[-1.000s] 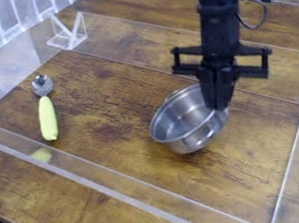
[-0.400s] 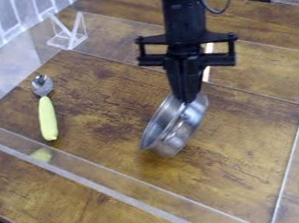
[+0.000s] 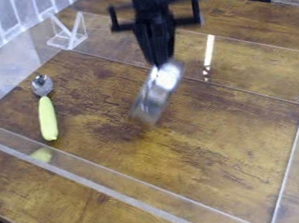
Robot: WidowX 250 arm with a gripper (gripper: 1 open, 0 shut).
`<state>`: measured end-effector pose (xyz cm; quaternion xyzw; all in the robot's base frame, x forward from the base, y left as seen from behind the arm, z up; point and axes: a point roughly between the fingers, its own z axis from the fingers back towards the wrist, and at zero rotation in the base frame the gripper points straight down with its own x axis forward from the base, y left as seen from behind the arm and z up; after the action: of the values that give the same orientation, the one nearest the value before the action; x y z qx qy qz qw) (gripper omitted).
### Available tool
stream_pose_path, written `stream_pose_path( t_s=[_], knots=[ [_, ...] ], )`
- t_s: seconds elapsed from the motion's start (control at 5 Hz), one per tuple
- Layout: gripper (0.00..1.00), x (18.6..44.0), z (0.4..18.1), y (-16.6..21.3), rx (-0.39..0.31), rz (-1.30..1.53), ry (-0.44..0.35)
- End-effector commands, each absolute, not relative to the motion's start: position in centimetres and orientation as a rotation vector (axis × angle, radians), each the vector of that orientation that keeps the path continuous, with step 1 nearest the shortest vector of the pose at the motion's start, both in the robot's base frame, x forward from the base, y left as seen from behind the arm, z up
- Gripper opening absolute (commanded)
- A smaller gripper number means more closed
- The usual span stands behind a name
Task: Remove the mushroom from the silver pot and put it on the table
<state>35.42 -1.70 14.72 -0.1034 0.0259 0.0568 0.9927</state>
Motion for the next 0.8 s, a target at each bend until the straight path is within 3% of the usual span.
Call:
stream_pose_path(
  t_s=[0.0, 0.2, 0.6],
  knots=[
    [0.00, 35.6, 15.2, -0.4, -0.248, 0.100, -0.001],
    [0.00, 35.3, 13.9, -0.7, -0.268, 0.091, 0.011],
    [0.00, 35.0, 13.6, -3.1, -0.338, 0.006, 0.033]
  ],
)
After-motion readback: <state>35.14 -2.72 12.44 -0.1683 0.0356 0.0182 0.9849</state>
